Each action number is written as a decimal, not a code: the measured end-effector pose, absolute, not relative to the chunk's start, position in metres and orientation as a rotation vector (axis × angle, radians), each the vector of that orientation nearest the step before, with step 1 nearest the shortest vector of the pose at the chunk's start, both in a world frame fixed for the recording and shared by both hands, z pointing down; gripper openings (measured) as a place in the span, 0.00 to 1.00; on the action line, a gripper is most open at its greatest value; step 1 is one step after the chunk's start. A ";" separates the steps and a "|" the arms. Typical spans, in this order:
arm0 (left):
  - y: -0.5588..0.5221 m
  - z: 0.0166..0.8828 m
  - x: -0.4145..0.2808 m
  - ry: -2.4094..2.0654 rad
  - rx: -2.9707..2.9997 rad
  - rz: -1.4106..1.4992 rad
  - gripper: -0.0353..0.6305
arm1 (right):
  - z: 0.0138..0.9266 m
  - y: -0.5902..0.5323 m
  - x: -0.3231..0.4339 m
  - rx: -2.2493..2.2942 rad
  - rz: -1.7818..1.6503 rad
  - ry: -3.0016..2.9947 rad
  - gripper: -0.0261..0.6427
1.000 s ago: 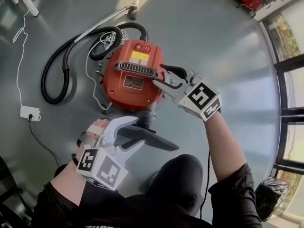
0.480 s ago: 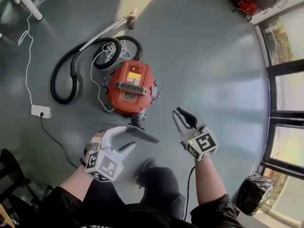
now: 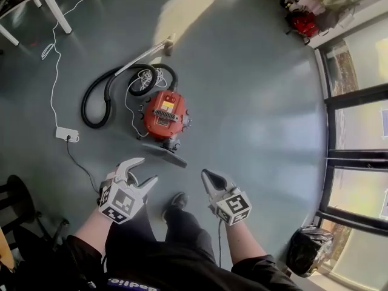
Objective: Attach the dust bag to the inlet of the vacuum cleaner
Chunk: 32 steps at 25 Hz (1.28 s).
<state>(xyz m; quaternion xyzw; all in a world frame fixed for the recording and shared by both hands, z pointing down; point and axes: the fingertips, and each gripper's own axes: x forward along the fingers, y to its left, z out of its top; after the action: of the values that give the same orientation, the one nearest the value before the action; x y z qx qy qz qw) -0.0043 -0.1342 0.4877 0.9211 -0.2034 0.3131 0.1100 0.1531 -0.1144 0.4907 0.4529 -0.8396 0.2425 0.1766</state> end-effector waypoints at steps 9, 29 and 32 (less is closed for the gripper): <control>-0.056 0.366 -0.009 -0.789 2.660 0.885 0.45 | 0.383 -0.053 0.143 1.186 0.670 -2.554 0.03; 0.036 0.285 -0.087 -0.547 2.802 0.596 0.35 | 0.299 0.047 0.013 1.274 0.579 -2.572 0.03; 0.047 0.279 -0.103 -0.496 2.819 0.550 0.31 | 0.285 0.057 -0.017 1.274 0.570 -2.596 0.03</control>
<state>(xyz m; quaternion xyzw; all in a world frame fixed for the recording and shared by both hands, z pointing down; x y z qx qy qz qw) -0.1028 0.0472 0.2786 0.9609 -0.1690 0.1876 0.1134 -0.0173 0.0571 0.2854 0.4302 -0.8767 0.1925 0.0969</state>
